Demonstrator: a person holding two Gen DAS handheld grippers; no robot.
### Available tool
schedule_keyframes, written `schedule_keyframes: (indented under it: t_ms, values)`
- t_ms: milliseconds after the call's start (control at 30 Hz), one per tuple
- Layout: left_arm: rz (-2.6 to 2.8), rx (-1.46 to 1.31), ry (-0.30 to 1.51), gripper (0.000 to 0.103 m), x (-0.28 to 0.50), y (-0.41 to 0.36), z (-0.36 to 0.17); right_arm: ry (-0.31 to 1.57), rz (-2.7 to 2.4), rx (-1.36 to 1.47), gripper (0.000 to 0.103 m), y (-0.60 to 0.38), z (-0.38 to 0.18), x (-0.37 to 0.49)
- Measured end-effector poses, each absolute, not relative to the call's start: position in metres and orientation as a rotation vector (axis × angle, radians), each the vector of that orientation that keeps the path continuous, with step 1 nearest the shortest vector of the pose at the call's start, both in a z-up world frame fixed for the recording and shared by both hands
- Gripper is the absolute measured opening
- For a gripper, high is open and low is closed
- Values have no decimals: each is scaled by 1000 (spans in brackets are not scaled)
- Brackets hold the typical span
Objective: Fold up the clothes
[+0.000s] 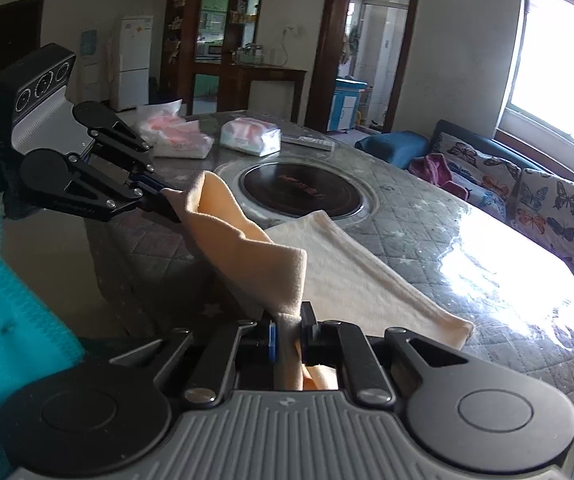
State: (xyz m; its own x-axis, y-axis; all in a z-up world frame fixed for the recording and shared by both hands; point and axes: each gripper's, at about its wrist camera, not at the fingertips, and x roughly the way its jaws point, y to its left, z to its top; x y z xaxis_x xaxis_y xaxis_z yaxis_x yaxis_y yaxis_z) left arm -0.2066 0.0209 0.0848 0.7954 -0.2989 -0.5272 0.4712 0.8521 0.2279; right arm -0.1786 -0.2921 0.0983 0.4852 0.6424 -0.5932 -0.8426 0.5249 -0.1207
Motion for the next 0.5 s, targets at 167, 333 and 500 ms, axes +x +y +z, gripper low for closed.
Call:
schedule_keyframes:
  t_ms: [167, 333, 500]
  values:
    - [-414, 341, 491, 7, -180, 22, 89, 532, 913, -396, 9, -291, 104, -152]
    - [-421, 328, 509, 8, -136, 27, 89, 553, 887, -374, 9, -291, 105, -117]
    - [-437, 309, 554, 8, -85, 30, 82, 585, 849, -358, 9, -288, 102, -78]
